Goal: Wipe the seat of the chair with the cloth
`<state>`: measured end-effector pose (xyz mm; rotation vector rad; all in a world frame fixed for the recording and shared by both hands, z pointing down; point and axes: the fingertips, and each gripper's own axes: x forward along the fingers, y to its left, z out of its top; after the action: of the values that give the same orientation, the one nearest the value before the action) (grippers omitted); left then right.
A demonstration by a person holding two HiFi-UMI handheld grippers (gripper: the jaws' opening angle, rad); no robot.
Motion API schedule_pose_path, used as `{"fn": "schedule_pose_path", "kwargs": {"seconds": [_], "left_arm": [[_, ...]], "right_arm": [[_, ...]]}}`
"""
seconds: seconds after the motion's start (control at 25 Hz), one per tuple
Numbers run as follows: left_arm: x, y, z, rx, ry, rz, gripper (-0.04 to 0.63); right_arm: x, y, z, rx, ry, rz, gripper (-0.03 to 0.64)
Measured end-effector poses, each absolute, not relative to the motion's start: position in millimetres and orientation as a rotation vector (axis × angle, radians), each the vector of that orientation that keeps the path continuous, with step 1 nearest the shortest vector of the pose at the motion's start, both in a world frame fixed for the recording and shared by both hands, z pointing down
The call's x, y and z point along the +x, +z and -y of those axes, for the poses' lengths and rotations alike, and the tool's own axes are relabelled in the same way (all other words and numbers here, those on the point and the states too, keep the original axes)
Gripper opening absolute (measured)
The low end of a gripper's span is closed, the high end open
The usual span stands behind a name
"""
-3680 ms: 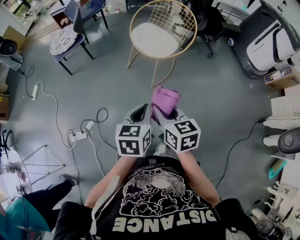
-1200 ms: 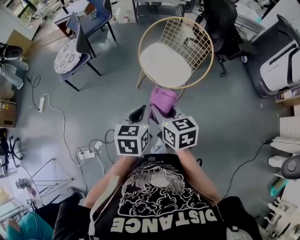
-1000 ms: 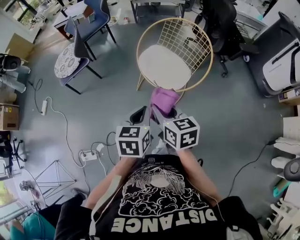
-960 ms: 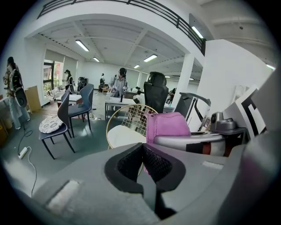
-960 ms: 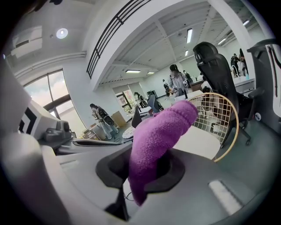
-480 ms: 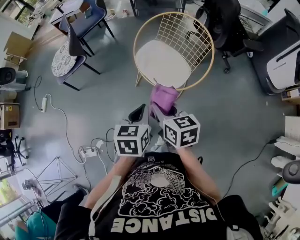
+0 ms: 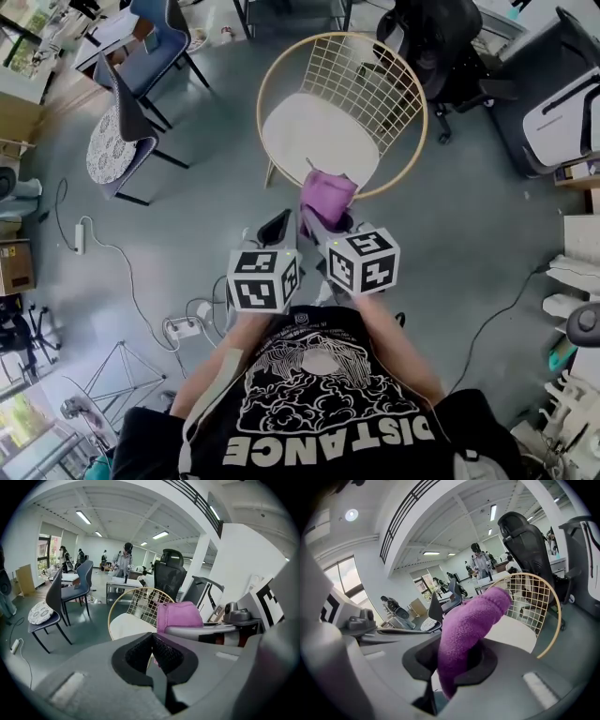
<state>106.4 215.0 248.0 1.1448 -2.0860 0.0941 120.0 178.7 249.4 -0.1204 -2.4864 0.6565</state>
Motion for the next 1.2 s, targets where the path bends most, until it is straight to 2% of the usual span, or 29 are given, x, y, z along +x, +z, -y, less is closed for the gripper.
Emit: {"fn": "schedule_pose_path", "kwargs": {"seconds": [0.44,1.04,1.2], "left_arm": [[-6,245,-235,1.198,0.067,2.059,-0.006],[-81,245,-241,1.333,0.070,1.977,-0.006],[-74,248,-240,1.339,0.081,1.959,-0.008]], "right_arm": [[11,244,-202,-0.075,0.606,2.495,0.064],[-63,239,-209,0.079,0.572,2.517,0.064],[-55,240,-207,0.092,0.572,2.515,0.064]]}}
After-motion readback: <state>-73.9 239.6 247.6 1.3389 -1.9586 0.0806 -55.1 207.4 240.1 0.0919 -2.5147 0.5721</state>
